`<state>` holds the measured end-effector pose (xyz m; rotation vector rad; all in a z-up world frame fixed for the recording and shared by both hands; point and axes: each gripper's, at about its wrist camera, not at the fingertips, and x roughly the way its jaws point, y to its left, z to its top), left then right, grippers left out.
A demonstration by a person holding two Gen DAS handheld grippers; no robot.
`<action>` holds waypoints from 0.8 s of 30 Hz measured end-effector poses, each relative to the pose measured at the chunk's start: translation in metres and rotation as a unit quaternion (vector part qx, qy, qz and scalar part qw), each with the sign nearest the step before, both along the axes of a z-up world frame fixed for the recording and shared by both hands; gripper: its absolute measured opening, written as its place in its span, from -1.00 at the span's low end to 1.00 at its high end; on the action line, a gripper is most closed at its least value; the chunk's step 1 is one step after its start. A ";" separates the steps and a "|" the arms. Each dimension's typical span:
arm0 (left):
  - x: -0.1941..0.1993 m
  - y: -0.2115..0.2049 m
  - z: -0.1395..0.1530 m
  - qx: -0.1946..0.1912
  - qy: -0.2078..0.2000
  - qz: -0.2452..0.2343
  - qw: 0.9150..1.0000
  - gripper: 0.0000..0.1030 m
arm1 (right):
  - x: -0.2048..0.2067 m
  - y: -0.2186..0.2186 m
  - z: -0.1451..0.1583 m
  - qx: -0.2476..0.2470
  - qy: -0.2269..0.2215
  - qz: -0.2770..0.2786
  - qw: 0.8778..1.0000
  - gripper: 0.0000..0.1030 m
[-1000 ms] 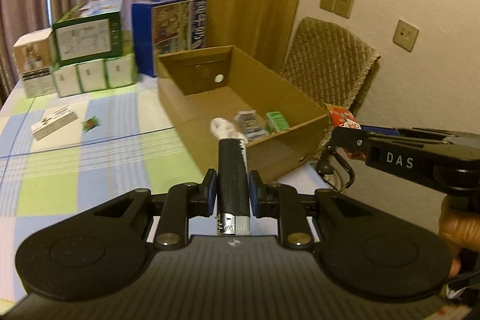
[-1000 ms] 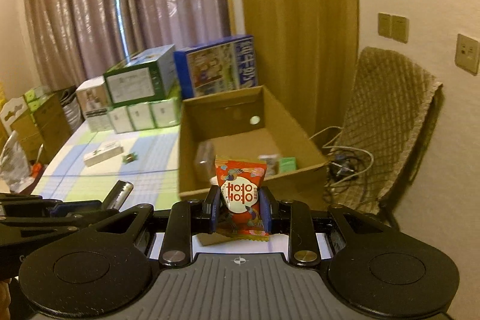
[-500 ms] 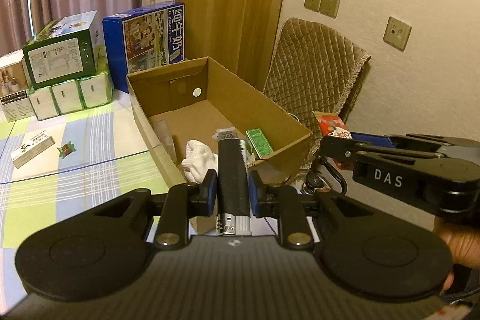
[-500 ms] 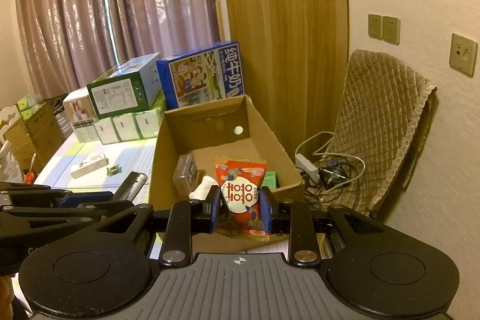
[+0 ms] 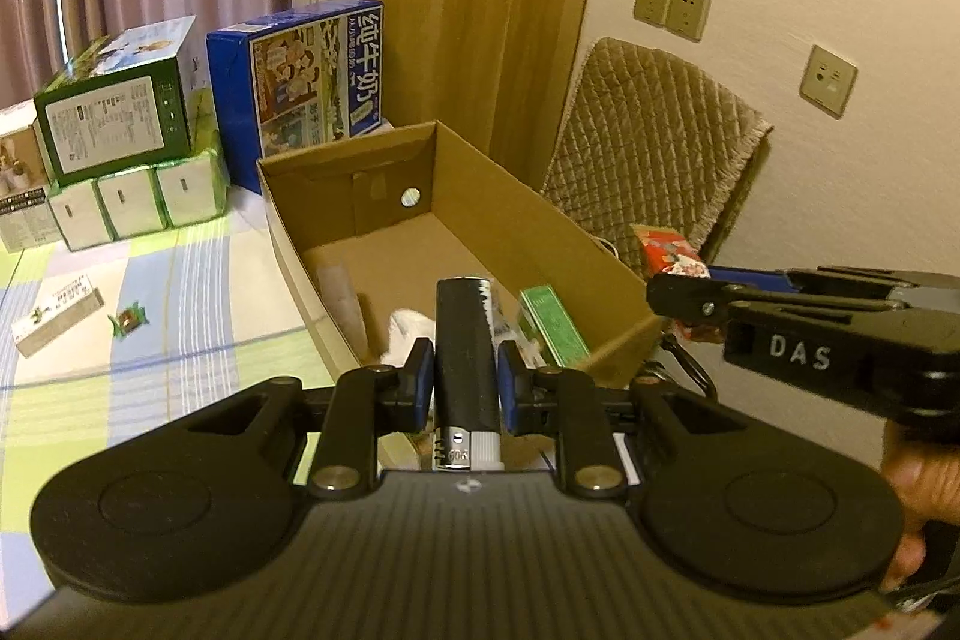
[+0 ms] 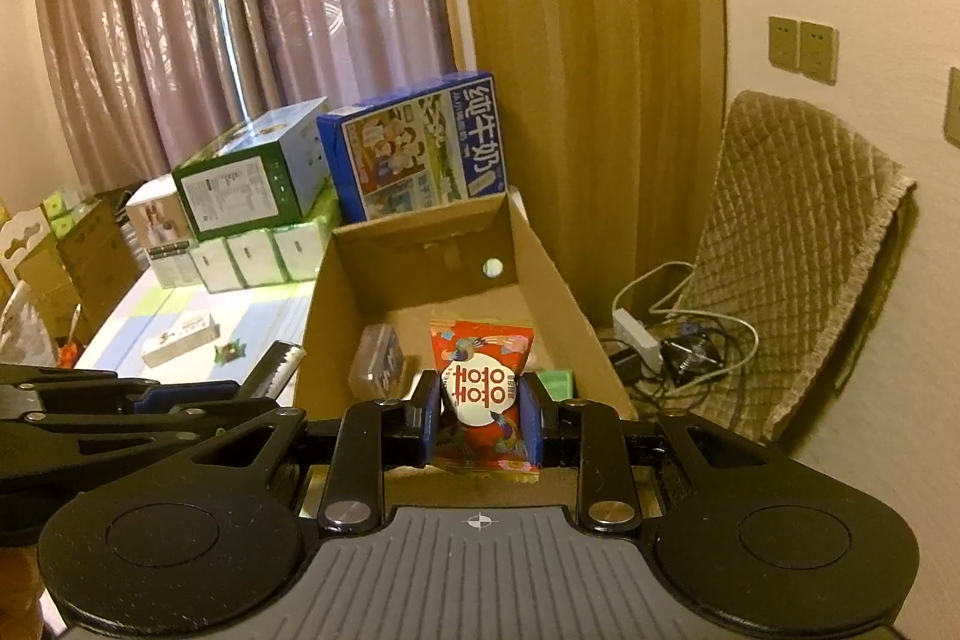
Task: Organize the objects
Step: 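Carry the lighter and candy packet with both tools over the cardboard box, then open the left tool to drop the lighter while the right tool drops the candy packet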
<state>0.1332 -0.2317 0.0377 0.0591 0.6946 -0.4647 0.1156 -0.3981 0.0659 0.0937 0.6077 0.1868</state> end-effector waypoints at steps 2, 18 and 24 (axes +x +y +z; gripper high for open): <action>0.013 -0.001 0.000 0.002 -0.001 0.002 1.000 -0.65 | 0.014 -0.001 0.002 0.004 0.002 0.002 1.000 -0.52; 0.085 -0.002 -0.011 -0.009 -0.009 0.025 1.000 -0.40 | 0.084 -0.004 -0.001 0.020 0.023 -0.005 1.000 -0.52; 0.088 0.023 -0.011 -0.020 -0.001 0.051 0.998 -0.40 | 0.088 -0.003 -0.008 0.027 0.033 0.001 0.999 -0.52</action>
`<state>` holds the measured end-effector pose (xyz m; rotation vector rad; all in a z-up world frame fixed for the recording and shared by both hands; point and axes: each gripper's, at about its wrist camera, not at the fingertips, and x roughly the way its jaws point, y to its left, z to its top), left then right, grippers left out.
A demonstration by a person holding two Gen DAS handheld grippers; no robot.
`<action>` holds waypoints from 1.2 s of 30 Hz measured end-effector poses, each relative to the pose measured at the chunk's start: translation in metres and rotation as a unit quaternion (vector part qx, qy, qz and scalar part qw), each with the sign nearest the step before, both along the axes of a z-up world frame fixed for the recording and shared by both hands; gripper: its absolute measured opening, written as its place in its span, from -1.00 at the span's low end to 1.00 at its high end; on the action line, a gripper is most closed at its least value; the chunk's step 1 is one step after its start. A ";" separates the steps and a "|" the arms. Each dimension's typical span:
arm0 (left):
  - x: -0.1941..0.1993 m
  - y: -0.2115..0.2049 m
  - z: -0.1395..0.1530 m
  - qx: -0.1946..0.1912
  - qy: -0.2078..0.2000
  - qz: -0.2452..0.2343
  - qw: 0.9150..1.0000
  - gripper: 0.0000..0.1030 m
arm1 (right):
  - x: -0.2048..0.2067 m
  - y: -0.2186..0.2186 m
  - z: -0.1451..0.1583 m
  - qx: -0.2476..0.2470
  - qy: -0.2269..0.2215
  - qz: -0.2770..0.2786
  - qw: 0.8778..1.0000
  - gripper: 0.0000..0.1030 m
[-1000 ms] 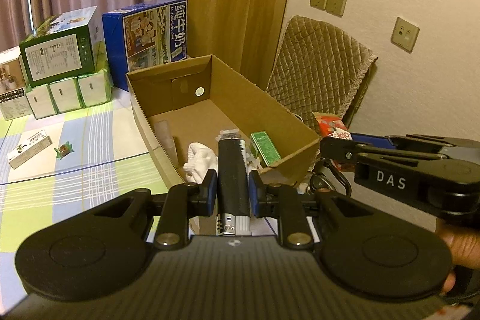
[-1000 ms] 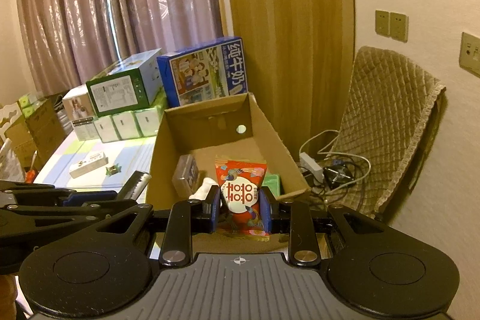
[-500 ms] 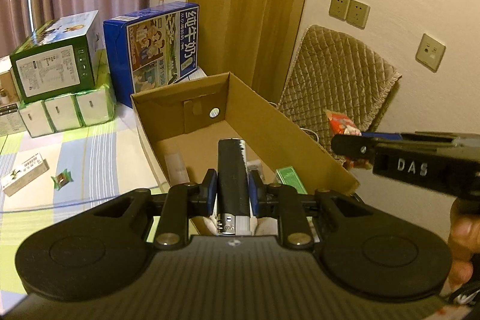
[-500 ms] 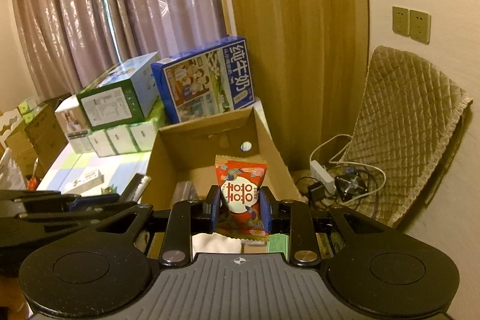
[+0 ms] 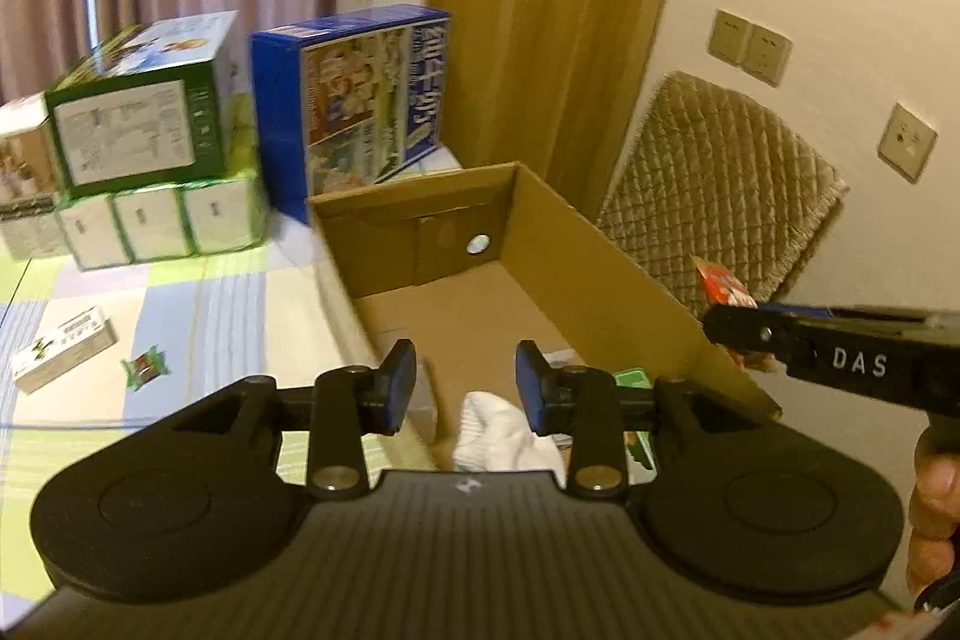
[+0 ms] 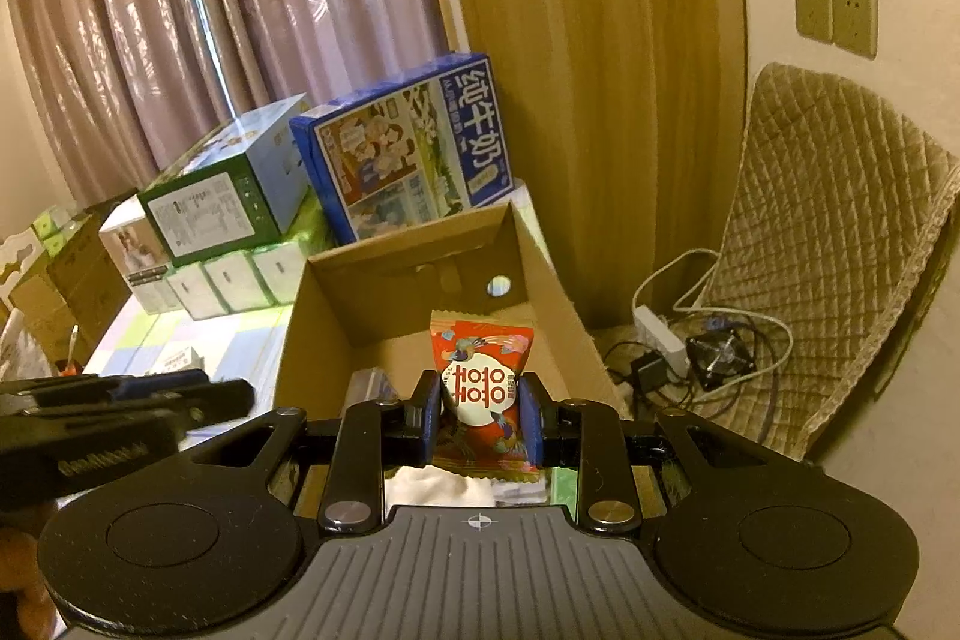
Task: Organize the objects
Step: 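Open the left tool to drop the lighter while the right tool drops the candy packet, then move both tools back toward the white medicine box and green candy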
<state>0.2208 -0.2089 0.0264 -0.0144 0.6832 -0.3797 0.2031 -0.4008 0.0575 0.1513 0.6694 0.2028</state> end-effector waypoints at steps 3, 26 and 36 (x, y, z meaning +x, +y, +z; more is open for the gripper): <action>-0.003 0.014 0.001 -0.006 0.001 0.016 1.000 -0.40 | 0.002 0.006 -0.003 0.004 0.007 0.010 1.000 -0.52; -0.066 0.082 0.006 0.011 0.008 0.067 0.998 0.52 | -0.057 0.025 0.016 0.066 -0.029 0.018 0.997 0.67; -0.109 0.112 0.015 0.042 -0.007 0.085 0.995 0.83 | -0.108 0.069 0.022 0.039 -0.036 0.048 0.997 0.96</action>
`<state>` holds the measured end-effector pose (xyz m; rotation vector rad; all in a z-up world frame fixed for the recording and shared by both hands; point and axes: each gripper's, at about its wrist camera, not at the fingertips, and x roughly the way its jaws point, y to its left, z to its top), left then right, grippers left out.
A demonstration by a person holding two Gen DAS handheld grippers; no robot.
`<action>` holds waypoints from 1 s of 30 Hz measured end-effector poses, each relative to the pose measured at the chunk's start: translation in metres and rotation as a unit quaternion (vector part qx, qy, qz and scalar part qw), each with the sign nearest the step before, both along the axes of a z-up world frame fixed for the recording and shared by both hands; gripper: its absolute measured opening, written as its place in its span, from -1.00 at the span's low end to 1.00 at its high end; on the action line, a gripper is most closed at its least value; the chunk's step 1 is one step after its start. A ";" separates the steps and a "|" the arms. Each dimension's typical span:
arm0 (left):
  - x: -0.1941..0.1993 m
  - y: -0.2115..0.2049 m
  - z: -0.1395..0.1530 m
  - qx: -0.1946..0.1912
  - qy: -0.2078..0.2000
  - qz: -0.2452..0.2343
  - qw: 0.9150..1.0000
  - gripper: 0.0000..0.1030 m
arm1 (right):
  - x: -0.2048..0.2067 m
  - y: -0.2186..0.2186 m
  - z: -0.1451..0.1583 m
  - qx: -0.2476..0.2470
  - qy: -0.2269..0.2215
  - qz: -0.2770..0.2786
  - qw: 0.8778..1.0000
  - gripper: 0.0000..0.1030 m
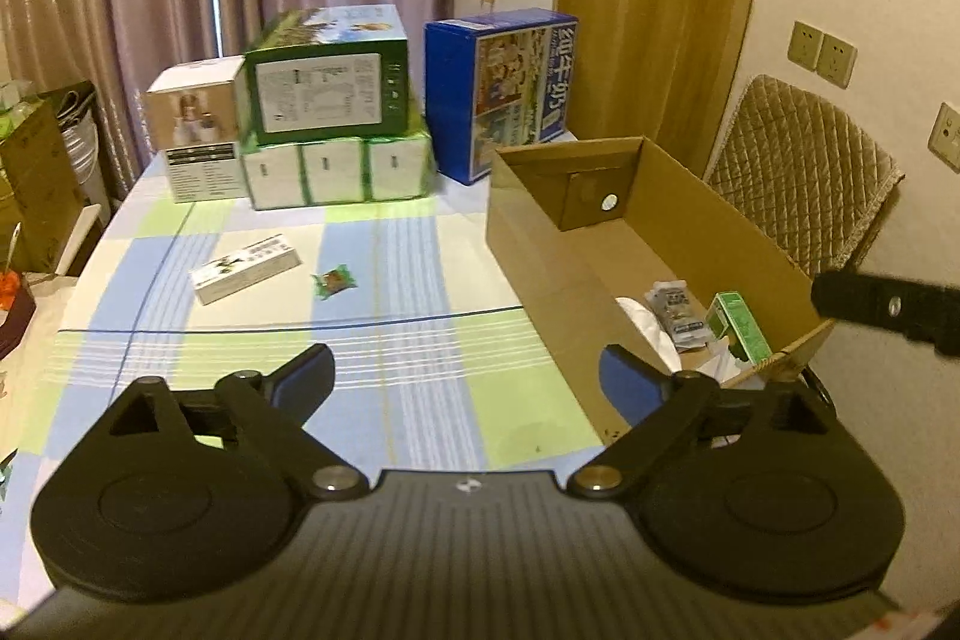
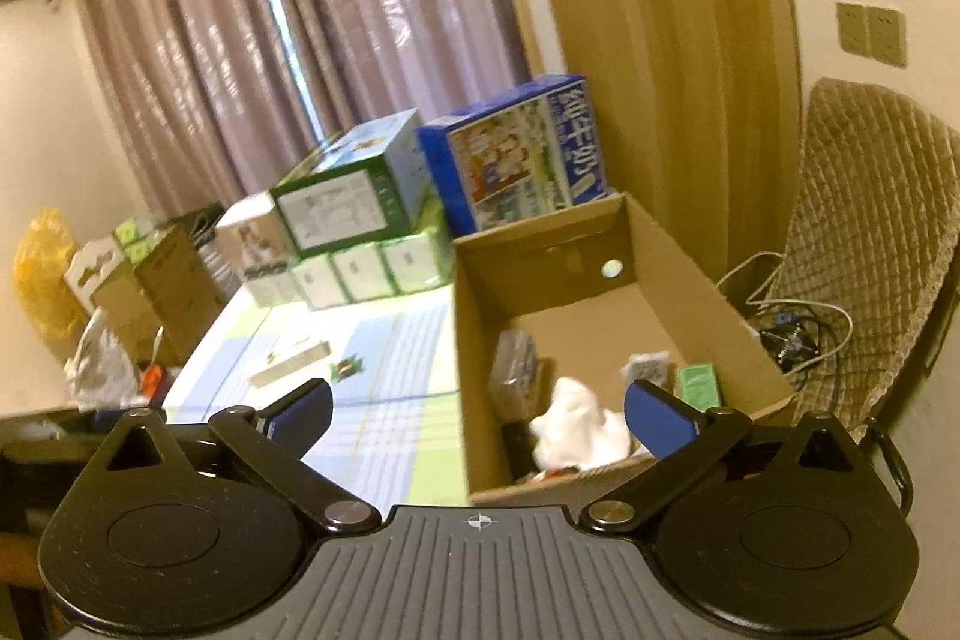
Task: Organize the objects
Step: 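Move both tools back toward the white medicine box and green candy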
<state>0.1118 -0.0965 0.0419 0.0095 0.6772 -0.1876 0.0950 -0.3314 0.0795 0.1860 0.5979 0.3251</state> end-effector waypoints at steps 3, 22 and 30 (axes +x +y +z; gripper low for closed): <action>-0.009 0.012 0.004 -0.006 -0.004 0.010 1.000 0.87 | -0.009 0.011 0.000 0.007 0.002 0.007 1.000 0.96; -0.031 0.087 0.000 -0.001 -0.009 0.064 0.998 0.97 | -0.019 0.075 -0.001 -0.004 -0.003 0.062 0.998 0.96; -0.028 0.111 -0.004 -0.003 -0.007 0.086 0.996 0.97 | -0.009 0.100 -0.009 -0.010 0.004 0.086 0.996 0.96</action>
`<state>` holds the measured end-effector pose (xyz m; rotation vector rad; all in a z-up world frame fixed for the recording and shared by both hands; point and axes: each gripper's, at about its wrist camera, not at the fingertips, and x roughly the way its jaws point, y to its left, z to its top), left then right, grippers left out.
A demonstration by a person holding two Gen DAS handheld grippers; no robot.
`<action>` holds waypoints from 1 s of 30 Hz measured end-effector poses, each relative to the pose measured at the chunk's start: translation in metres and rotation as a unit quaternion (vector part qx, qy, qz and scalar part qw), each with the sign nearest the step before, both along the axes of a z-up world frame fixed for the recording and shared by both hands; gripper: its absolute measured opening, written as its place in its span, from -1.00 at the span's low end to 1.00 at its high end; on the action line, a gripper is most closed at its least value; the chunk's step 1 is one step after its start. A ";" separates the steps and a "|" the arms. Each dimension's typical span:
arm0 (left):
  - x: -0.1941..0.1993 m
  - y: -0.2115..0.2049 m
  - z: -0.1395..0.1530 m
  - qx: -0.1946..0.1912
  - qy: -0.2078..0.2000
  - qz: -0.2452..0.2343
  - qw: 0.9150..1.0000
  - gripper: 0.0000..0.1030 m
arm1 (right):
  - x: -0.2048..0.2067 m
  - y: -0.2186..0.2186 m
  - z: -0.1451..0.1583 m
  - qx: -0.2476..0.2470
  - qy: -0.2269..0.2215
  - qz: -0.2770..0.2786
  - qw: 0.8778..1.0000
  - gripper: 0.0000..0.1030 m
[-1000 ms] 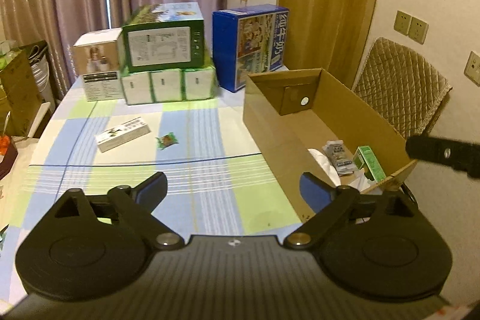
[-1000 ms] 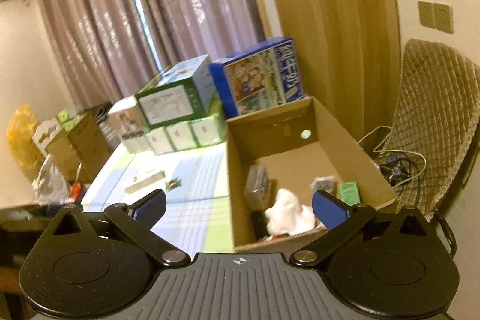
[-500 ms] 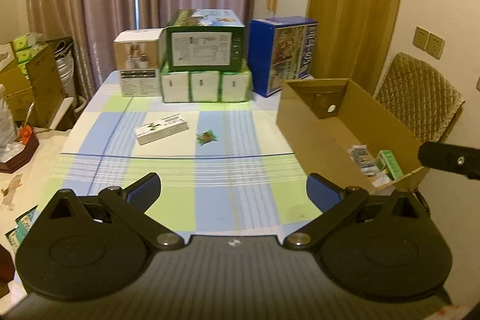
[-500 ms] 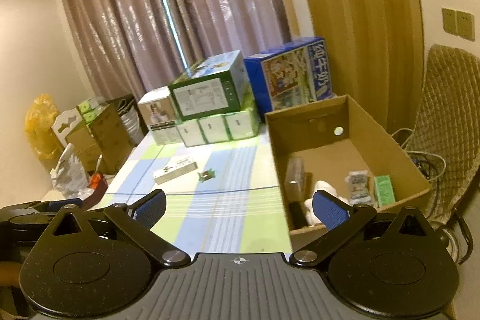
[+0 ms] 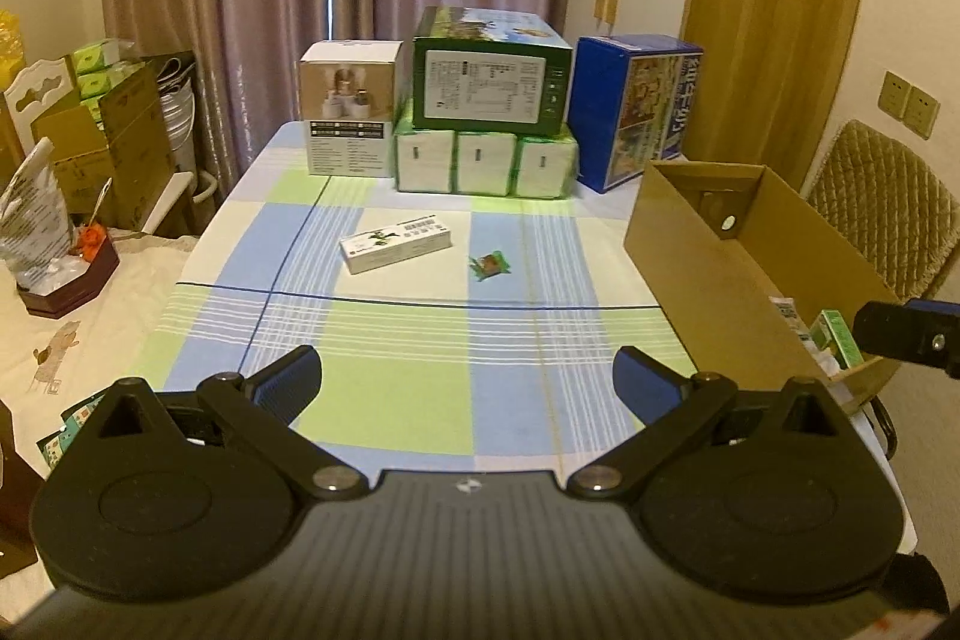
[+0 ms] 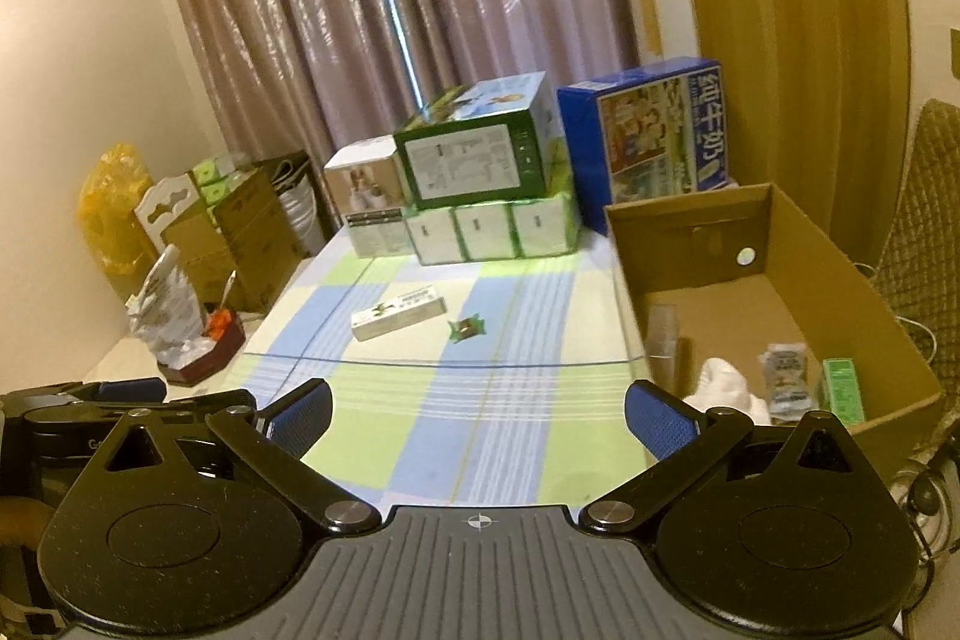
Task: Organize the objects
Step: 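Move both tools back toward the white medicine box and green candy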
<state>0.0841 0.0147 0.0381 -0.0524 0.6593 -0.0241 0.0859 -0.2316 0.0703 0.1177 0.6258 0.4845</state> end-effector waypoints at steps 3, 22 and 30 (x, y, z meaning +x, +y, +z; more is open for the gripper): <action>0.002 0.006 -0.003 -0.001 0.003 0.003 1.000 0.97 | 0.004 0.007 -0.003 0.000 0.003 0.006 1.000 0.96; 0.034 0.039 -0.031 -0.007 0.018 0.014 1.000 0.97 | 0.039 0.059 -0.036 -0.033 0.003 0.051 0.998 0.96; 0.078 0.058 -0.060 0.018 0.005 0.006 1.000 0.97 | 0.086 0.088 -0.076 -0.036 -0.005 0.064 0.997 0.96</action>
